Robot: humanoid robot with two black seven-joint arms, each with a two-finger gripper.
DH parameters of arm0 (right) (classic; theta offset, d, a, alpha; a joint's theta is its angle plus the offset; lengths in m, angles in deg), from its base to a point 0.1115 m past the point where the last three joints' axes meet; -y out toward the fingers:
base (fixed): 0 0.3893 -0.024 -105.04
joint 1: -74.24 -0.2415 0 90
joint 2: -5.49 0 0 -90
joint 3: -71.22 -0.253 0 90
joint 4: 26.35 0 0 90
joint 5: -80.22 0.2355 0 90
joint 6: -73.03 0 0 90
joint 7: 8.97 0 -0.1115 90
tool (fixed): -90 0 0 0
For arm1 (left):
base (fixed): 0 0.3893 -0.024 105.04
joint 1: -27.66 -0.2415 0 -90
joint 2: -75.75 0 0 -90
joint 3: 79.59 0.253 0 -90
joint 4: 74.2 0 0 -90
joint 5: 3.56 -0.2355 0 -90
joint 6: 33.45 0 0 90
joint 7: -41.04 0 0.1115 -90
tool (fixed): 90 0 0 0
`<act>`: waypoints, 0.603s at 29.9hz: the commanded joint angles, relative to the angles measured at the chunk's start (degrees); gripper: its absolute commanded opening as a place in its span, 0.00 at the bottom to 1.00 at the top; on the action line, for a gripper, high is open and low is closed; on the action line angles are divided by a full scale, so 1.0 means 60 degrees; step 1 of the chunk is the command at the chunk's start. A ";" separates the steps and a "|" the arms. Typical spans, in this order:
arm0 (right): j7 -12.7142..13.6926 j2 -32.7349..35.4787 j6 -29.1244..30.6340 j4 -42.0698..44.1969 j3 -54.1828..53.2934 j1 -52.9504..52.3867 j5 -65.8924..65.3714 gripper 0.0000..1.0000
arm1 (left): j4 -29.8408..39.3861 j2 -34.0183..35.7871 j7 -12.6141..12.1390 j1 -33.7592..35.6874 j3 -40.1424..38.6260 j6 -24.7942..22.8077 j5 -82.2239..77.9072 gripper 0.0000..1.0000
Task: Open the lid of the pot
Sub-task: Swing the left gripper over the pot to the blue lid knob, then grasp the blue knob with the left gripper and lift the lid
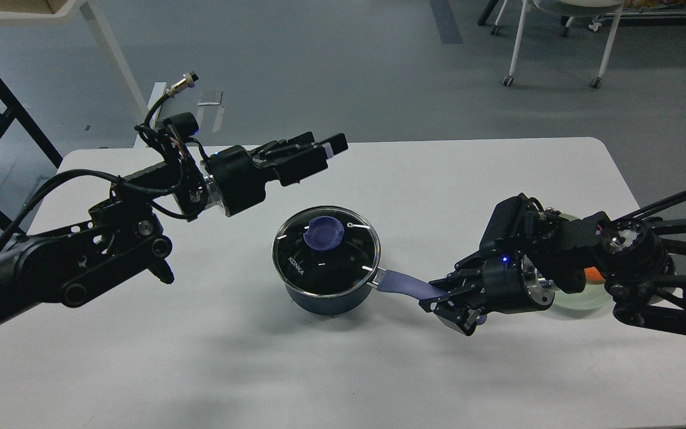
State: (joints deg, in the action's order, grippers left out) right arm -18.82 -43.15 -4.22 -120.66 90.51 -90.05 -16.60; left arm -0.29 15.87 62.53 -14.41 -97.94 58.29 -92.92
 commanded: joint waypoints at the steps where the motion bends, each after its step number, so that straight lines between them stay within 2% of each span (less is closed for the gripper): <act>1: 0.0001 -0.0022 -0.0001 0.0000 0.0007 0.0018 0.0010 0.22 | 0.0031 0.0019 0.0008 0.0054 0.0756 0.0675 -0.1699 0.99; 7: 0.0001 -0.0022 -0.0001 0.0015 0.0007 0.0003 0.0010 0.22 | 0.0016 0.0048 -0.0036 0.0303 0.2017 0.1380 -0.4000 0.99; 18: 0.0001 -0.0315 0.0014 0.0147 0.0007 -0.0026 0.0010 0.22 | -0.0775 -0.0143 -0.0095 0.0303 0.2252 0.1395 -0.4223 0.99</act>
State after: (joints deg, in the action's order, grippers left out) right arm -18.80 -44.59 -4.14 -119.89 90.56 -90.12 -16.54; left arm -4.11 15.27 61.96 -12.59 -84.72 66.66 -118.47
